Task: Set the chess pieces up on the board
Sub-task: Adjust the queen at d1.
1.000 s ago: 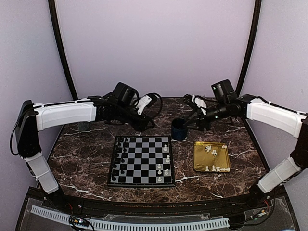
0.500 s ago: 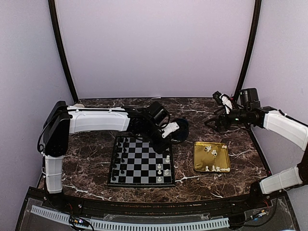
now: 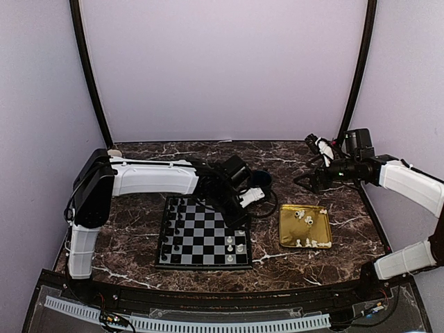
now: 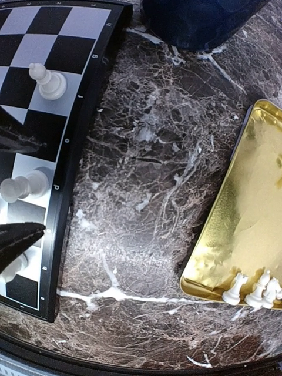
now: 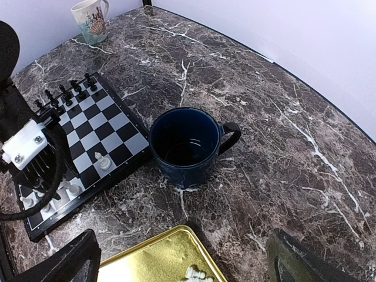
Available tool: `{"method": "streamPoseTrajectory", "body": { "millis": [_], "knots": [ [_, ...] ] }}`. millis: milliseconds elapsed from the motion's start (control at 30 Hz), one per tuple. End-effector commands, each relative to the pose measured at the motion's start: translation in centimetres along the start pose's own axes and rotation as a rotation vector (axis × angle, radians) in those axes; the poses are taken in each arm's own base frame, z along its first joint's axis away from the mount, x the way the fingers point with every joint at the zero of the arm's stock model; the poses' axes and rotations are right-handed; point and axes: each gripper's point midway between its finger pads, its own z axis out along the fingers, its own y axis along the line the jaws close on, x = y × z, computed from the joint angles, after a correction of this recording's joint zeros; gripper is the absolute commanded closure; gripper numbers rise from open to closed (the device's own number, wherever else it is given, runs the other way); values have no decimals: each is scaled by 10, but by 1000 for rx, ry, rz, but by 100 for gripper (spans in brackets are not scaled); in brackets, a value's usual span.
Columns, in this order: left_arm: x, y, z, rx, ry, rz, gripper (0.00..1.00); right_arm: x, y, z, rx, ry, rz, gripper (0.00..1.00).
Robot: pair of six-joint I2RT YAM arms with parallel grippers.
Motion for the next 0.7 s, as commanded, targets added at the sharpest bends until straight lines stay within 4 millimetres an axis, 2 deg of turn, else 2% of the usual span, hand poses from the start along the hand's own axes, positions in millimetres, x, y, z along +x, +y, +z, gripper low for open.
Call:
{"method": "streamPoseTrajectory", "body": {
  "millis": [0,667],
  "knots": [
    [3,-4,2,7,31,15,58,-3,4,-1,-18,-20,-26,2],
    [18,-4,2,-16,92,31,84,5,3,6,-35,3,-14,2]
  ]
}}
